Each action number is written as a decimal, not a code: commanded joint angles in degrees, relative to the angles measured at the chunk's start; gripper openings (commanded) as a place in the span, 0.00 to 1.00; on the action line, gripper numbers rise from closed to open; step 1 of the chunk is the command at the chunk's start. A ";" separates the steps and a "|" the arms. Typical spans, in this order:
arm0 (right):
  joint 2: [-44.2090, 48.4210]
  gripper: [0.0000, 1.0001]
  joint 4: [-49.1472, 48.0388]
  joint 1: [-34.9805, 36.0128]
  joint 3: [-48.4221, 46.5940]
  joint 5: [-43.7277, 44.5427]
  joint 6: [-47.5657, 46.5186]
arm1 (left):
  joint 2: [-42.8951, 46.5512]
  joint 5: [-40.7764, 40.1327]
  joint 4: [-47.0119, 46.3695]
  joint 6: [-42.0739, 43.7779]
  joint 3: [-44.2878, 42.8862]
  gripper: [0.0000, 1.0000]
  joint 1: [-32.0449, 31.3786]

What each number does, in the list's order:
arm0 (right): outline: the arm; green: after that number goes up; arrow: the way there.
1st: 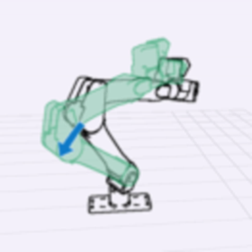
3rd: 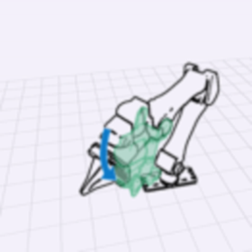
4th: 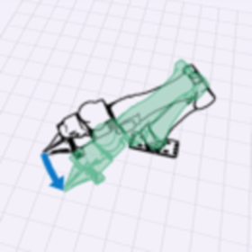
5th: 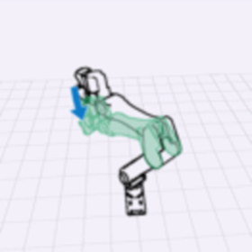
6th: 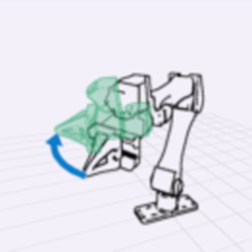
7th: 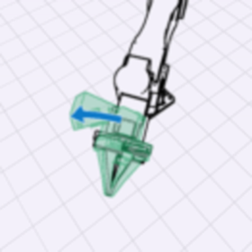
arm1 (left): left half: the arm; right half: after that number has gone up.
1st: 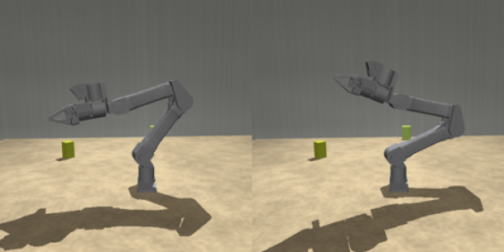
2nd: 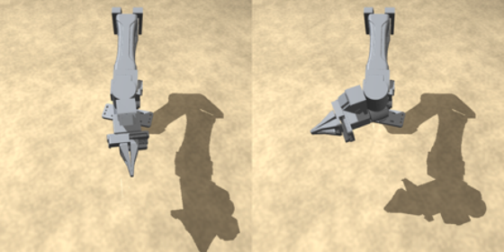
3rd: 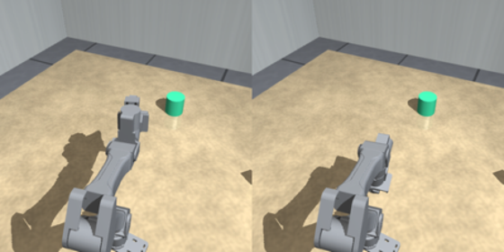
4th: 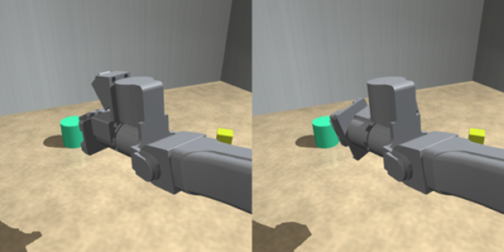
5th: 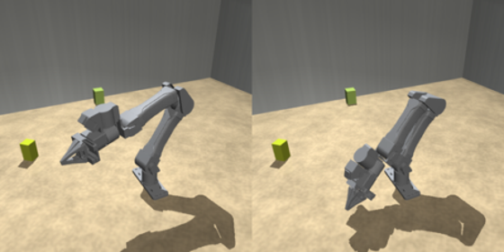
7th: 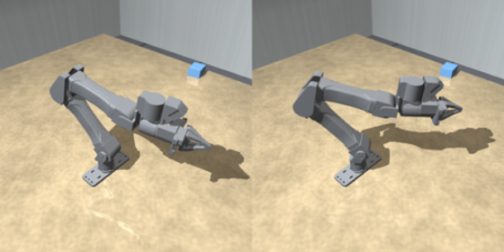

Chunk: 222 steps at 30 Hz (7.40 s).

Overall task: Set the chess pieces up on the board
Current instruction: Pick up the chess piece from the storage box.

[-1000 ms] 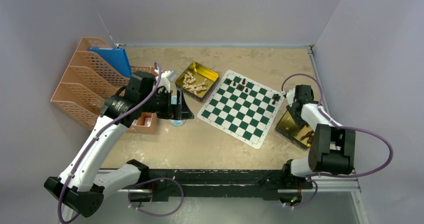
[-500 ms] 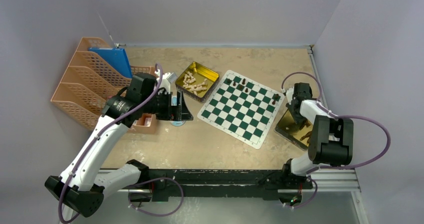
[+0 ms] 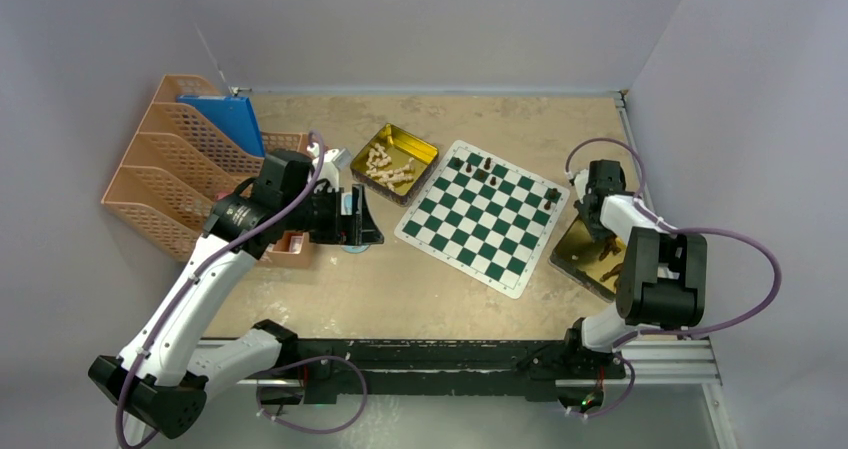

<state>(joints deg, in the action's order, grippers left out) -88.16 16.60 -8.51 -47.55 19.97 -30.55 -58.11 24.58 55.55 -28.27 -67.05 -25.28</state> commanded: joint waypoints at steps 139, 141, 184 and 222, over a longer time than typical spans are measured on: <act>32.22 0.04 3.43 12.80 -15.11 -40.25 58.63 | -7.74 14.78 -30.48 -36.94 -0.41 0.66 -0.21; 32.49 0.03 1.92 13.80 -15.35 -41.63 61.57 | -8.35 15.63 -34.54 -37.77 1.16 0.63 -0.21; 23.93 0.02 -19.52 30.38 -23.37 -53.49 88.86 | -24.22 22.29 -73.57 -78.94 1.37 0.73 -1.91; 26.55 0.01 -20.96 31.81 -16.61 -53.29 91.04 | -17.49 14.51 -78.67 -89.50 8.30 0.41 -3.55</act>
<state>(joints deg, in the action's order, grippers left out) -63.31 -3.05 22.98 -63.88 -32.75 61.28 -78.37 40.60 -24.29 -118.30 -58.57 -28.56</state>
